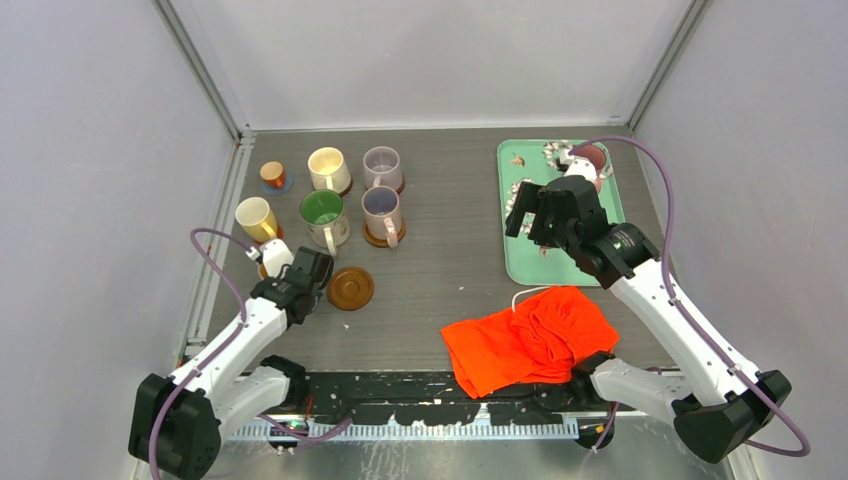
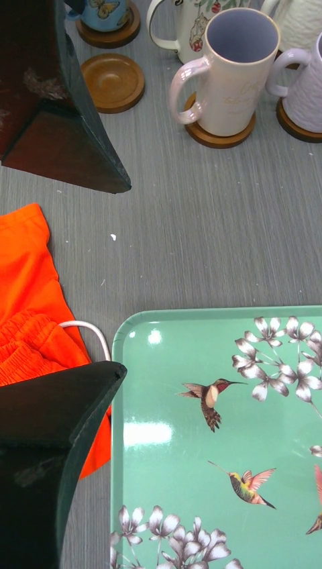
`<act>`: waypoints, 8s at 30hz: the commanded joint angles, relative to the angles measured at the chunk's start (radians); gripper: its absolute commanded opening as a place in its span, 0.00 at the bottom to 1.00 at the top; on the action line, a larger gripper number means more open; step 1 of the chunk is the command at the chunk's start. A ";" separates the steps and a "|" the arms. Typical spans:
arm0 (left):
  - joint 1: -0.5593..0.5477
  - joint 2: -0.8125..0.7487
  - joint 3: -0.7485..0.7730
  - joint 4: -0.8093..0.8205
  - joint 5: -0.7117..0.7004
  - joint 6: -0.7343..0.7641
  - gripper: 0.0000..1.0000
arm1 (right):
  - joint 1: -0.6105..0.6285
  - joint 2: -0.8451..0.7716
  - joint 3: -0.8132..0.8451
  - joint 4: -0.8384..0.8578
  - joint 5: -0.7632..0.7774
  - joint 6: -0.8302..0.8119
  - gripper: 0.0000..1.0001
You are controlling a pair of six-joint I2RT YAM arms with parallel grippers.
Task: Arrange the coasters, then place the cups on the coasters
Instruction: Place the cup on the coaster, then pick up the cup from the tray.
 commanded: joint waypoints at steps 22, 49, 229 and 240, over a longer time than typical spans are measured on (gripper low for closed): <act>0.008 -0.013 0.048 -0.045 -0.070 -0.121 0.63 | 0.004 -0.025 0.000 0.020 -0.002 -0.019 1.00; 0.008 -0.089 0.292 -0.219 -0.024 0.015 1.00 | 0.005 -0.025 0.008 0.013 0.034 -0.019 1.00; -0.205 0.082 0.514 -0.046 0.532 0.745 1.00 | -0.095 0.513 0.235 0.262 0.167 -0.161 0.01; -0.203 0.091 0.548 -0.071 0.412 0.699 1.00 | 0.054 0.409 0.162 0.225 0.150 -0.115 0.01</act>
